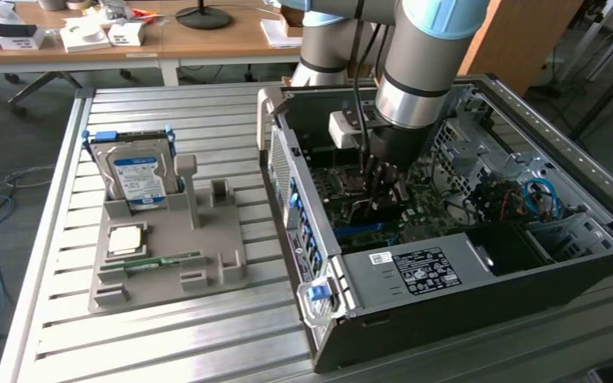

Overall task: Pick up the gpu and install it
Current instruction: 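Insert the gpu into the slot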

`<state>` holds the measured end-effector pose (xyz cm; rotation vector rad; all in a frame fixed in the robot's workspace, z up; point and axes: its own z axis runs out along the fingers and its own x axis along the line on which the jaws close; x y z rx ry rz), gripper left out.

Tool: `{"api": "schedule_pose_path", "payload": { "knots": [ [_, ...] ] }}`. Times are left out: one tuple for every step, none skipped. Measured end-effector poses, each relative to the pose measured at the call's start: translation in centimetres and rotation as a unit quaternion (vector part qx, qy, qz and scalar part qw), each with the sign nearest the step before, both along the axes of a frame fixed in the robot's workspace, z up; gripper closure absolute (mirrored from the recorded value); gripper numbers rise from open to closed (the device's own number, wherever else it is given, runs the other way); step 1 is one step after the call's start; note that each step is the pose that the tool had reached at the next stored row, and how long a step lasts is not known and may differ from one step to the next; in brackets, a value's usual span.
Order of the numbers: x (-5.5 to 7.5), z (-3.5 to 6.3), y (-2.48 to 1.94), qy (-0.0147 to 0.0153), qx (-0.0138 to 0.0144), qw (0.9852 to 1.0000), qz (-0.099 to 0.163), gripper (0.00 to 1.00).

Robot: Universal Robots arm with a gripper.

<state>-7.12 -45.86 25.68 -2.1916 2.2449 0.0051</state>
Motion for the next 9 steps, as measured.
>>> {"api": "schedule_pose_path", "payload": {
  "knots": [
    [0.0, 0.0, 0.0, 0.0, 0.0, 1.0, 0.0, 0.74],
    [0.0, 0.0, 0.0, 0.0, 0.0, 1.0, 0.0, 0.74],
    [0.0, -0.01, 0.0, 0.0, 0.0, 1.0, 0.0, 0.74],
    [0.0, -0.05, 0.01, 0.0, 0.0001, 1.0, 0.0, 0.74],
    [0.01, -0.11, 0.01, -0.0001, 0.0002, 1.0, 0.0, 0.74],
    [0.0, -0.1, 0.0, 0.0, 0.0, 1.0, 0.0, 0.74],
    [0.0, -0.1, 0.0, 0.0, 0.0, 1.0, 0.0, 0.74],
    [0.0, -0.1, 0.0, 0.0, 0.0, 1.0, 0.0, 0.74],
    [0.0, -0.1, 0.0, 0.0, 0.0, 1.0, 0.0, 0.74]
  ]
}}
